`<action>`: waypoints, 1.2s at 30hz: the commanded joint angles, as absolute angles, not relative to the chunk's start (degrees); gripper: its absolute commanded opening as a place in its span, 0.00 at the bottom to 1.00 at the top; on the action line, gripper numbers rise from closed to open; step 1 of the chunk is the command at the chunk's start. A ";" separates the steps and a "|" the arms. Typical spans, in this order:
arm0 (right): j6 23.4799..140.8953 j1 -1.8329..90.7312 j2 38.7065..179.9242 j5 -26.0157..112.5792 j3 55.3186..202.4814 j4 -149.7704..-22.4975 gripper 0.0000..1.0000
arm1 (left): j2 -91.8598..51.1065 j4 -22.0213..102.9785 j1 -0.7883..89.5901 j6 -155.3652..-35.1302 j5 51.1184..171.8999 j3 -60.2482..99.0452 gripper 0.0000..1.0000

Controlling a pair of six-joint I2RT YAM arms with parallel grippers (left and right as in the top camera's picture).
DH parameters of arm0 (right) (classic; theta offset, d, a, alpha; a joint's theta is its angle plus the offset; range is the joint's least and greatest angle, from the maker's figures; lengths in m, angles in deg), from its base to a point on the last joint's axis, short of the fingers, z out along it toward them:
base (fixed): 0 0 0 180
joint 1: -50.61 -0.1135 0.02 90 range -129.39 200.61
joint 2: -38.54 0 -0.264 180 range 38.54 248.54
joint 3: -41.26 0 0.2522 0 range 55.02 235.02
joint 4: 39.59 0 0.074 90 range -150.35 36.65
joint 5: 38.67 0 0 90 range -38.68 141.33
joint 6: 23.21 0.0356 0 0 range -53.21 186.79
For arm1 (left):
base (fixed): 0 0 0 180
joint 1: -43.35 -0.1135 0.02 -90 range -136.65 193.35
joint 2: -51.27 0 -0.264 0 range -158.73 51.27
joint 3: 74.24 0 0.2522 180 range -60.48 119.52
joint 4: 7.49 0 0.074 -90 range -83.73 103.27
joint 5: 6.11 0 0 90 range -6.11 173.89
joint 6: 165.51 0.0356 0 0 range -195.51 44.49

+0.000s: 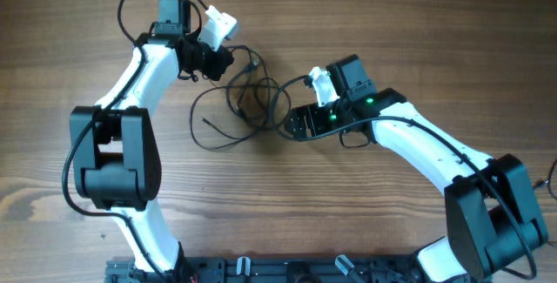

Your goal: Untangle cables

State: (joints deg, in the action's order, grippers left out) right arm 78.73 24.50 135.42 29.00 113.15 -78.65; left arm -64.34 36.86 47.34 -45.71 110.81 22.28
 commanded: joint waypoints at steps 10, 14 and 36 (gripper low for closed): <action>83.28 24.22 136.47 37.89 114.05 -81.42 1.00 | -39.32 39.20 51.36 -59.74 111.95 22.09 0.04; 83.28 24.22 136.47 37.87 114.05 -82.39 1.00 | -28.32 37.80 51.34 -61.49 110.96 22.15 0.05; 60.57 16.96 136.60 9.79 114.05 -67.33 1.00 | -7.51 46.96 51.34 -62.93 94.72 22.15 0.05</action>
State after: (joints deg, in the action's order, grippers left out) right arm 60.64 20.33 135.42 5.48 113.20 -69.49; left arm -7.51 46.72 51.49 -62.43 95.64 22.09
